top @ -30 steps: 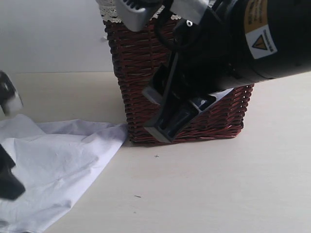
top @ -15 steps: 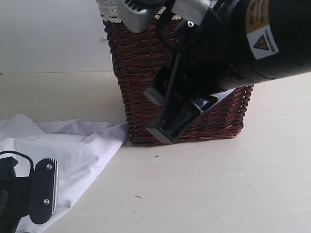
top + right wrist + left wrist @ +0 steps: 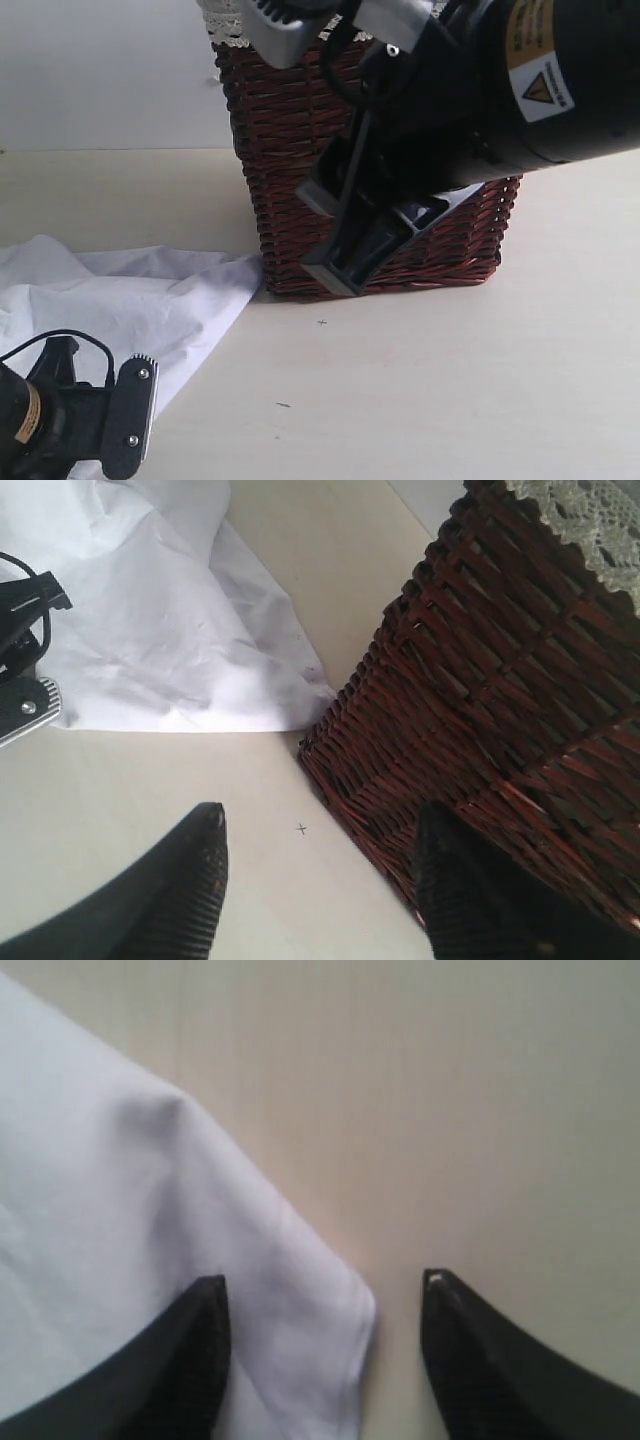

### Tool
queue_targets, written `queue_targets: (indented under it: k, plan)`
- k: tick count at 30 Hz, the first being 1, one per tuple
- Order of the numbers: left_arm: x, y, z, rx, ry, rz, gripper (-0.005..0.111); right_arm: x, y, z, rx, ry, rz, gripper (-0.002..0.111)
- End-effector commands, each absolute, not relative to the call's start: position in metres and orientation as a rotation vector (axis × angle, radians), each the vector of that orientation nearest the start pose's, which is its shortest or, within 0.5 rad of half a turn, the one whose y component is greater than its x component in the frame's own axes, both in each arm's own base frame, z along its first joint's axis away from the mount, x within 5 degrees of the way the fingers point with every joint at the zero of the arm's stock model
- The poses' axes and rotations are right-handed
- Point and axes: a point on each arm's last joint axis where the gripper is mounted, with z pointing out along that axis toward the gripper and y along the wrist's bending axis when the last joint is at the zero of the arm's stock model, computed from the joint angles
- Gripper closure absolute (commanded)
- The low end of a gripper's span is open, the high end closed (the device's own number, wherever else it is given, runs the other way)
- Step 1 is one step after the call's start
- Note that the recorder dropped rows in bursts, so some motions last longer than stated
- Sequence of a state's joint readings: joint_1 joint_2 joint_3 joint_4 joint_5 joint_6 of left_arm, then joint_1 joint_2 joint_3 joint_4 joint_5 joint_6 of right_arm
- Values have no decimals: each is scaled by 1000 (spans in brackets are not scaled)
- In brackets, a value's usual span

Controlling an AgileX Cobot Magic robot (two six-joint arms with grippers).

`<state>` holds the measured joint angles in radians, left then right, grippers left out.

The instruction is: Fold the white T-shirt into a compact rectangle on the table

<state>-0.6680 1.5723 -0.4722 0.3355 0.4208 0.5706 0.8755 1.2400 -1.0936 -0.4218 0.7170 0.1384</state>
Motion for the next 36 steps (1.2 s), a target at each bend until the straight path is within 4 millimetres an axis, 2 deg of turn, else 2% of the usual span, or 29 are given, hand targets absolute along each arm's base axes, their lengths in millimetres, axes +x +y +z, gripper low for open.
queue_targets:
  k: [1,6,7,9,12,17,20,28,33,36]
  plan:
    - [171,-116,99,2174,2100,284,67,186,183,356,-1023,2007,45,53]
    - [172,-104,97,2307,2087,455,104,186,183,356,-1025,2014,38,54]
    - [173,-104,99,2309,2082,468,106,186,183,356,-1025,2014,38,54]
    - [174,-105,104,2267,2082,465,106,186,183,356,-1025,2014,38,54]
    - [179,-111,123,2111,2104,442,106,186,182,356,-1026,2018,35,54]
    - [183,-117,171,1857,2123,397,107,186,182,355,-1027,2021,30,54]
    - [179,-115,201,1722,2115,356,107,187,181,355,-1032,2016,12,54]
    - [155,-96,272,1468,1996,301,107,187,181,355,-1033,2021,6,54]
    - [135,-95,306,1288,1902,75,107,187,181,355,-1033,2021,6,54]
    - [126,-96,318,1187,1869,-64,107,186,181,355,-1032,2023,9,54]
